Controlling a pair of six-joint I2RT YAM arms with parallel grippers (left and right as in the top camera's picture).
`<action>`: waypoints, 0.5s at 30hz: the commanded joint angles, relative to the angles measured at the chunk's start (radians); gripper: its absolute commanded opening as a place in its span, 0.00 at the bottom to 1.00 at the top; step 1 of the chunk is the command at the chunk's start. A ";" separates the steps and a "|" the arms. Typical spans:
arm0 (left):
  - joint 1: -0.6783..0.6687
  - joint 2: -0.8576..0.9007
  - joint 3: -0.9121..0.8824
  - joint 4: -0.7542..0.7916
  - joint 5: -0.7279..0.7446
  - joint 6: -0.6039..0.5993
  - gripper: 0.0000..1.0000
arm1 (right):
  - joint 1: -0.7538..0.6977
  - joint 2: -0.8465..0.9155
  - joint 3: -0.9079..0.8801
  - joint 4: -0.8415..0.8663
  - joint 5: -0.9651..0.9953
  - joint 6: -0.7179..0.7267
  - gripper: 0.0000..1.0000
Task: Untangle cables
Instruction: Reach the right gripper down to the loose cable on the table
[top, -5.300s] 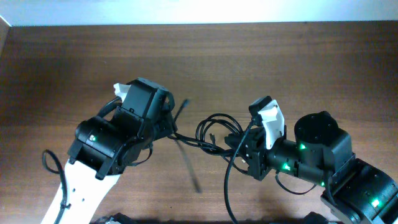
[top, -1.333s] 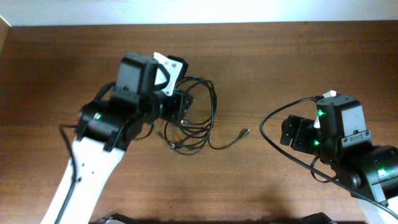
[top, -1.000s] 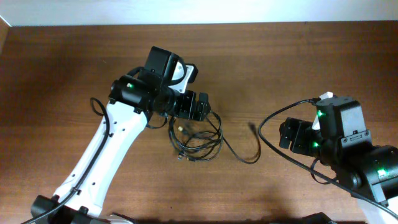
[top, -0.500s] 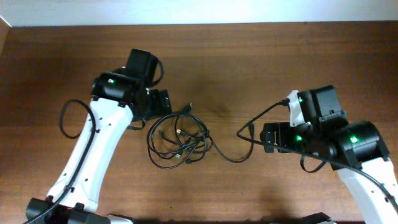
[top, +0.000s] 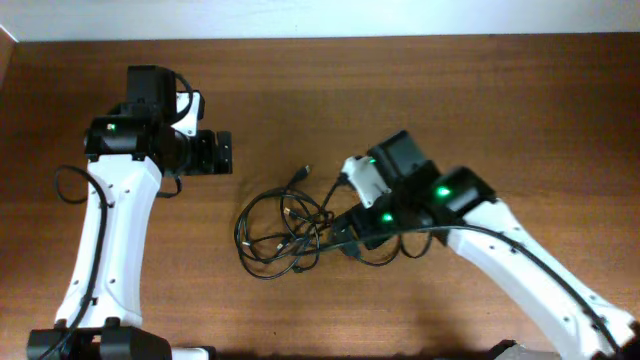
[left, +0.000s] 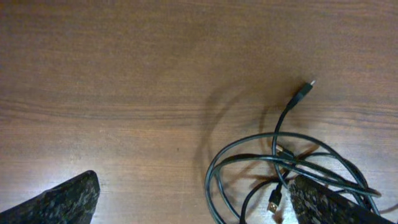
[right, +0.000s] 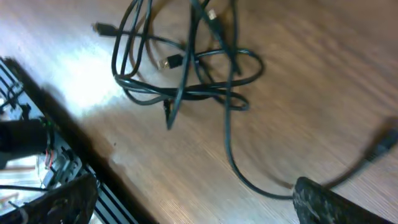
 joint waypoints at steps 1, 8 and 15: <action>0.008 0.003 0.010 0.010 -0.025 0.023 0.99 | 0.079 0.071 -0.005 0.036 -0.009 -0.004 0.99; 0.045 0.005 0.010 0.042 -0.058 0.049 0.99 | 0.186 0.135 -0.005 0.143 0.010 -0.111 0.99; 0.045 0.083 0.010 0.047 -0.038 0.163 0.99 | 0.320 0.135 -0.005 0.207 0.105 -0.410 0.99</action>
